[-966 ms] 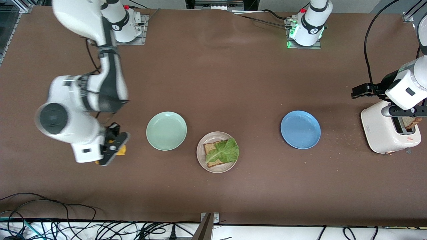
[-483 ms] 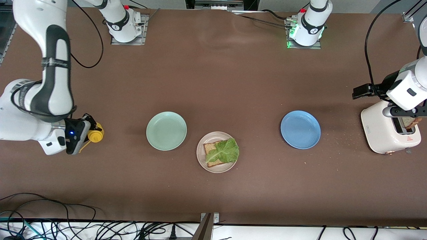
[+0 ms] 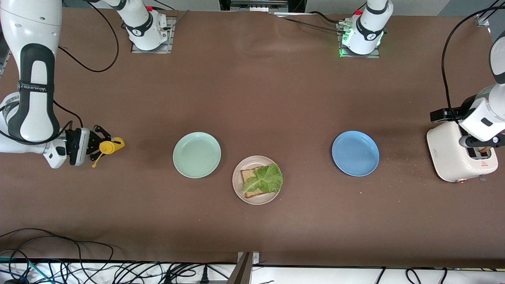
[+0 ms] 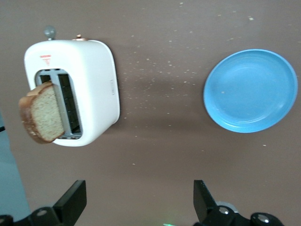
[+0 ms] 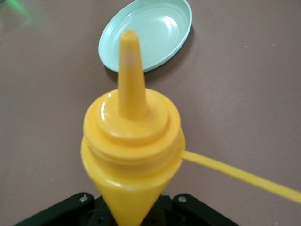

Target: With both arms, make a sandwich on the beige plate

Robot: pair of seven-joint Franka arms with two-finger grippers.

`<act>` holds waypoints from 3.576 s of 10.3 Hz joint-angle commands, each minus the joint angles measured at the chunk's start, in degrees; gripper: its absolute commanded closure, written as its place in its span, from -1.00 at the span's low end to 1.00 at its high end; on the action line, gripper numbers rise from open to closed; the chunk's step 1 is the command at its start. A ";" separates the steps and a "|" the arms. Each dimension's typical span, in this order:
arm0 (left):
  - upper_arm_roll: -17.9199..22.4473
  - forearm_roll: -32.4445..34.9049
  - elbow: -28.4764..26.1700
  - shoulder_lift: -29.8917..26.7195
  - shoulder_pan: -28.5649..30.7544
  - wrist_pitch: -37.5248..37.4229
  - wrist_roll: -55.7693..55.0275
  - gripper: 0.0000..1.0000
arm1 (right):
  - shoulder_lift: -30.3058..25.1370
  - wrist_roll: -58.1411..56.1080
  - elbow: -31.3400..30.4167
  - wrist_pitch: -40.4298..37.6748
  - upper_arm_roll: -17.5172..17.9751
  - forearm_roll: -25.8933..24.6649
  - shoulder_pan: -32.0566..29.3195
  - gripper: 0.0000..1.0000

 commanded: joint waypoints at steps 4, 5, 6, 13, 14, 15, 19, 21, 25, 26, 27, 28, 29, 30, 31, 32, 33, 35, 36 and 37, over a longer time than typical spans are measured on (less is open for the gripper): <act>-0.27 2.20 -0.07 2.83 11.53 8.10 16.61 -1.00 | 2.89 -21.42 -3.70 -0.43 1.11 9.92 -3.04 1.00; -0.36 2.12 0.19 4.84 14.69 9.18 19.91 -1.00 | 3.43 -23.10 -4.31 -0.43 1.11 10.90 -3.14 1.00; -0.36 2.46 -0.07 5.90 15.85 12.93 20.81 -1.00 | 3.43 -23.21 -5.01 0.18 1.11 10.99 -3.22 1.00; -0.36 2.29 -4.98 9.43 21.74 23.07 24.86 -1.00 | 4.31 -23.38 -4.76 -0.43 1.20 12.31 -4.18 -1.00; -0.36 2.20 -6.47 9.26 22.36 24.03 24.86 -0.98 | 4.31 -23.47 -4.67 -0.52 1.29 12.14 -5.15 -1.00; -0.36 2.12 -8.75 8.73 23.15 25.87 24.86 -0.97 | 4.92 -24.17 -4.41 -0.52 1.29 12.14 -6.12 -1.00; -0.45 2.03 -11.49 8.11 24.21 28.17 24.60 0.19 | 5.89 -23.13 -1.61 -0.43 1.02 10.13 -9.90 -1.00; -0.45 2.03 -11.49 7.76 24.12 27.56 25.03 1.00 | 5.81 -17.19 3.48 -0.61 1.02 7.84 -11.39 -1.00; -0.62 2.03 -10.53 7.76 24.21 27.03 25.04 1.00 | 5.45 -0.12 16.29 -6.14 1.02 1.00 -14.83 -1.00; -0.80 1.77 -9.74 7.59 24.21 26.60 24.95 1.00 | 5.28 2.86 19.29 -7.19 0.94 -1.20 -15.18 -1.00; -1.06 1.33 -7.91 7.32 24.12 24.33 24.86 1.00 | 5.10 7.68 21.41 -9.38 0.67 -2.18 -15.70 -1.00; -1.41 0.72 -4.24 7.41 23.60 20.04 24.95 1.00 | 5.10 13.21 23.70 -12.36 -0.89 -2.27 -15.44 -1.00; -2.98 -1.73 0.33 7.41 23.77 15.74 25.21 1.00 | 4.93 20.40 26.94 -16.30 -1.95 -2.80 -14.92 -1.00; -3.08 -4.71 3.50 7.49 23.77 13.34 25.48 1.00 | 4.32 27.78 29.49 -19.47 -1.88 -3.24 -14.83 -1.00; -3.09 -7.18 6.49 7.58 23.42 10.80 26.09 1.00 | 3.61 35.25 31.09 -22.38 -1.96 -3.33 -14.65 -1.00; -3.09 -9.11 8.44 7.84 22.12 7.64 26.09 1.00 | 3.43 39.76 32.49 -23.80 -1.97 -3.42 -14.30 -1.00; -3.09 -11.74 9.33 7.85 20.88 5.61 25.66 1.00 | 3.52 40.07 33.81 -23.90 -1.79 -5.07 -13.95 -1.00; -3.09 -18.94 9.16 8.02 19.21 3.48 25.48 1.00 | 3.34 41.03 34.35 -23.81 -2.23 -7.10 -12.11 -1.00; -3.09 -22.72 8.99 8.55 18.33 1.56 25.48 1.00 | 2.65 43.74 35.31 -23.55 -2.06 -7.98 -11.67 -1.00; -3.09 -25.28 8.98 8.99 16.93 0.50 25.48 1.00 | 2.64 48.46 35.93 -23.55 -1.97 -7.81 -10.97 -1.00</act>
